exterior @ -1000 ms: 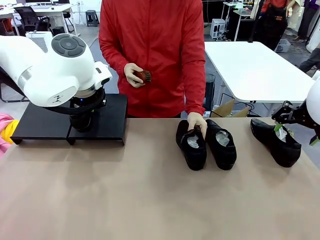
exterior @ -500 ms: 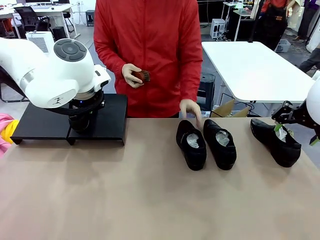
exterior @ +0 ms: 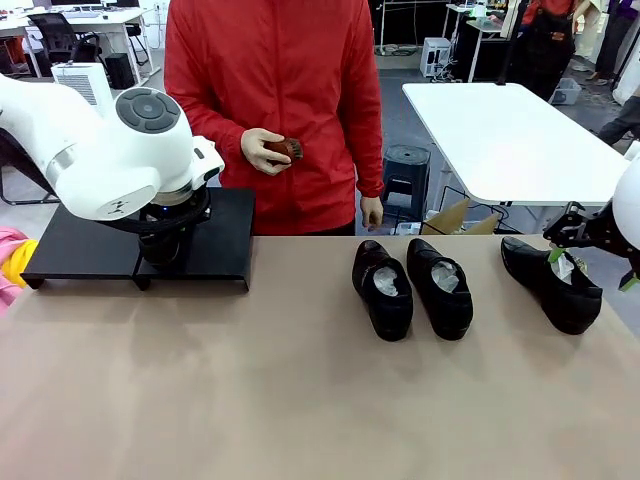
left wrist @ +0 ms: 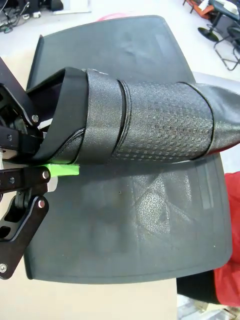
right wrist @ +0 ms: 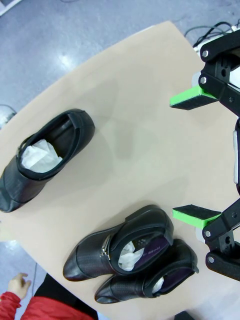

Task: Organize the shoes by placing them on the stand.
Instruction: Place the Shoe from the middle of the table onto the Shoes Stand.

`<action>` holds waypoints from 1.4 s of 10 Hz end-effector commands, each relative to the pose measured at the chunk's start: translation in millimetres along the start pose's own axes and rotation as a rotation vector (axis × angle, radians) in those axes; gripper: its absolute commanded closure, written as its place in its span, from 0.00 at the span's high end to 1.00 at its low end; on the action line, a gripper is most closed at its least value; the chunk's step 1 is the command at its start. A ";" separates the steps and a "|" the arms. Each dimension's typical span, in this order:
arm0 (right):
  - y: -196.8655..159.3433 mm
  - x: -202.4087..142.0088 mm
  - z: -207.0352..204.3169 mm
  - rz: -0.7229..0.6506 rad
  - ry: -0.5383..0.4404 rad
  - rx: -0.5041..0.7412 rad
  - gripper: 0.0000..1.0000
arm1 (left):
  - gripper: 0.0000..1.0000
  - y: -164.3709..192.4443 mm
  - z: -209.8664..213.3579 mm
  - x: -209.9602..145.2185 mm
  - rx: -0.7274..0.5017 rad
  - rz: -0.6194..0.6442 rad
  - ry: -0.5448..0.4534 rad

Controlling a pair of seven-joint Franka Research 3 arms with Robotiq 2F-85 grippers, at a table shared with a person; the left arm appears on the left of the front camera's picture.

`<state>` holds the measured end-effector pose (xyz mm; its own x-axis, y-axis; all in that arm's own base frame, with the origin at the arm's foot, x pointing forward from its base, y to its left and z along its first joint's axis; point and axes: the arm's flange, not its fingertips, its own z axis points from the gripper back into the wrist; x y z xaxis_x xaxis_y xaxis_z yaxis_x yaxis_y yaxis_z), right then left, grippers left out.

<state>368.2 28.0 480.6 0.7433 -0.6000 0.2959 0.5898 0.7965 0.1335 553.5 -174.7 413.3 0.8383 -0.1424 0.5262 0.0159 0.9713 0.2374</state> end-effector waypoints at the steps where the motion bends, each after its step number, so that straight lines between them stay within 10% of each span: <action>1: 0.8 0.0 0.9 0.007 -0.004 -0.001 1.00 | 0.00 -1.1 -0.4 5.6 0.019 0.003 -0.017; 7: 0.8 0.0 0.9 0.007 -0.004 -0.001 1.00 | 0.99 2.5 2.0 2.6 0.020 0.025 -0.014; 14: 0.8 0.0 0.9 0.007 -0.004 -0.001 1.00 | 0.99 4.5 6.7 5.1 0.004 0.016 -0.015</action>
<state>368.2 28.0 480.6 0.7433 -0.6000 0.2959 0.5898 0.7965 0.1335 552.6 -173.3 420.6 0.8323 -0.1266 0.5397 -0.0005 0.9734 0.2291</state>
